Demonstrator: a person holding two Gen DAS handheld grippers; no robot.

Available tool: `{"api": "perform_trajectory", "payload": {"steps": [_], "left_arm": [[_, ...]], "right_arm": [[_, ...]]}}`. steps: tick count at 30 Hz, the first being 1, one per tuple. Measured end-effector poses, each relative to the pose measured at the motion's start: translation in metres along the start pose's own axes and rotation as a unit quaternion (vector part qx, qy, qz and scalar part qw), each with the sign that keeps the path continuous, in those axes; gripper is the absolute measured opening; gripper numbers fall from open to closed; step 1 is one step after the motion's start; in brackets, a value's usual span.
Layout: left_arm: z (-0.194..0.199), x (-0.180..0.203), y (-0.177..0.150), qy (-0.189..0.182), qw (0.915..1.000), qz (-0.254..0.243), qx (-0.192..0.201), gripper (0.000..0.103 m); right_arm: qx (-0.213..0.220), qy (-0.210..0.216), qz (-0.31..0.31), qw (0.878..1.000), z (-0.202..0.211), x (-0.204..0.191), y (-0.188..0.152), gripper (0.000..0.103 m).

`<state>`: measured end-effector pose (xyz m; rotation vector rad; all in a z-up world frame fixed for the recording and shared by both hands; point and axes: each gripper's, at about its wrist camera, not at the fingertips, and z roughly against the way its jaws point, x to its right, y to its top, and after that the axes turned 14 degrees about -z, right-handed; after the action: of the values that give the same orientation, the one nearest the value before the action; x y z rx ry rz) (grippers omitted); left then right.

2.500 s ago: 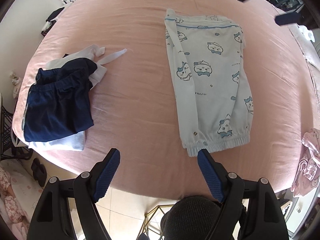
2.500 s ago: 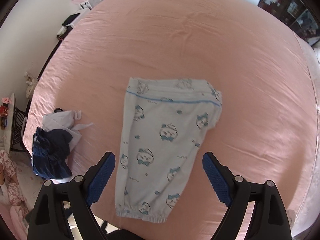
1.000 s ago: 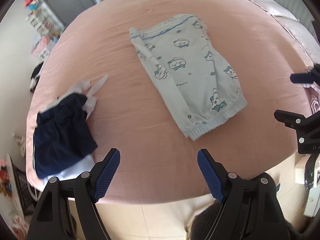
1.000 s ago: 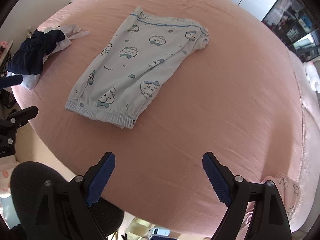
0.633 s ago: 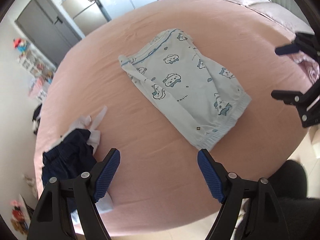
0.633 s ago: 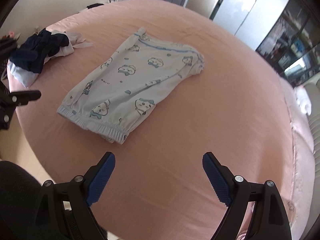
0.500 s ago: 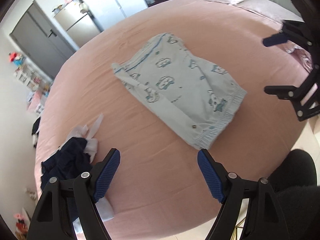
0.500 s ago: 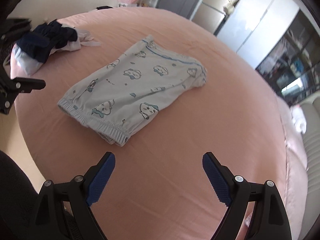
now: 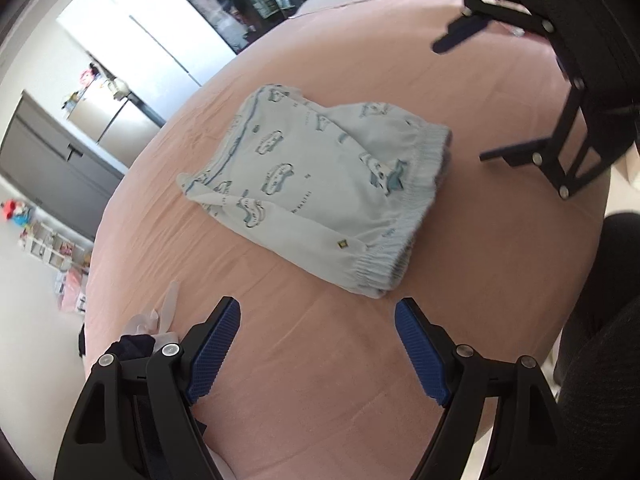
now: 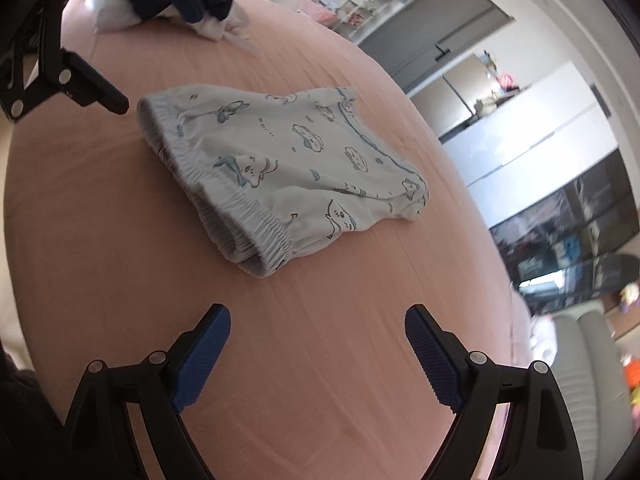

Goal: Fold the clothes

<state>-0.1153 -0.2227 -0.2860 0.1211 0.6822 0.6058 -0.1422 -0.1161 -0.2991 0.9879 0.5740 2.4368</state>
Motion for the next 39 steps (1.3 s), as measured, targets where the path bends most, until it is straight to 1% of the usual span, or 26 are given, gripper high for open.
{"api": "perform_trajectory", "payload": {"steps": [4, 7, 12, 15, 19, 22, 26, 27, 29, 30, 33, 37, 38, 39], "left_arm": [[-0.012, 0.009, 0.001, -0.008, 0.9995, -0.029, -0.013, 0.079], [-0.018, 0.013, 0.004, -0.008, 0.999, -0.041, -0.012, 0.079], [-0.025, 0.016, 0.011, 0.005, 0.9991, -0.042, -0.004, 0.079], [-0.029, 0.022, 0.016, 0.024, 0.9981, -0.057, -0.003, 0.081], [-0.03, 0.035, 0.022, 0.063, 0.992, -0.109, 0.006, 0.083], [-0.033, 0.038, 0.027, 0.075, 0.9883, -0.133, 0.014, 0.083], [-0.037, 0.029, 0.032, 0.063, 0.9907, -0.119, 0.02, 0.084], [-0.039, 0.026, 0.033, 0.062, 0.9912, -0.115, 0.02, 0.087], [-0.043, 0.022, 0.035, 0.063, 0.992, -0.107, 0.02, 0.095], [-0.045, 0.02, 0.036, 0.07, 0.9921, -0.103, 0.019, 0.103], [-0.047, 0.014, 0.034, 0.059, 0.9943, -0.086, 0.022, 0.103], [-0.048, 0.006, 0.031, 0.039, 0.9967, -0.065, 0.029, 0.103], [-0.048, 0.004, 0.032, 0.044, 0.9969, -0.059, 0.029, 0.103], [-0.049, 0.005, 0.034, 0.065, 0.9959, -0.057, 0.029, 0.103]], "right_arm": [[0.008, 0.003, 0.013, 1.0, -0.004, -0.005, -0.002, 0.089], [0.021, 0.007, 0.018, 1.0, -0.005, -0.007, -0.002, 0.089], [0.04, 0.009, 0.017, 0.999, -0.014, -0.008, 0.001, 0.089], [0.051, -0.002, 0.026, 0.998, -0.017, -0.012, 0.002, 0.089], [0.072, -0.023, 0.046, 0.996, -0.017, -0.021, 0.003, 0.09], [0.089, -0.031, 0.061, 0.994, -0.017, -0.025, 0.003, 0.092], [0.098, -0.032, 0.056, 0.993, -0.021, -0.022, 0.004, 0.102], [0.101, -0.027, 0.053, 0.993, -0.022, -0.02, 0.005, 0.102], [0.103, -0.016, 0.046, 0.993, -0.024, -0.018, 0.005, 0.102], [0.105, -0.011, 0.043, 0.993, -0.025, -0.017, 0.005, 0.102], [0.115, -0.001, 0.043, 0.992, -0.025, -0.016, 0.004, 0.102], [0.144, -0.005, 0.064, 0.988, -0.022, -0.02, 0.0, 0.102], [0.152, -0.007, 0.071, 0.986, -0.022, -0.021, -0.001, 0.102], [0.161, -0.012, 0.079, 0.984, -0.021, -0.023, -0.002, 0.102]]}}
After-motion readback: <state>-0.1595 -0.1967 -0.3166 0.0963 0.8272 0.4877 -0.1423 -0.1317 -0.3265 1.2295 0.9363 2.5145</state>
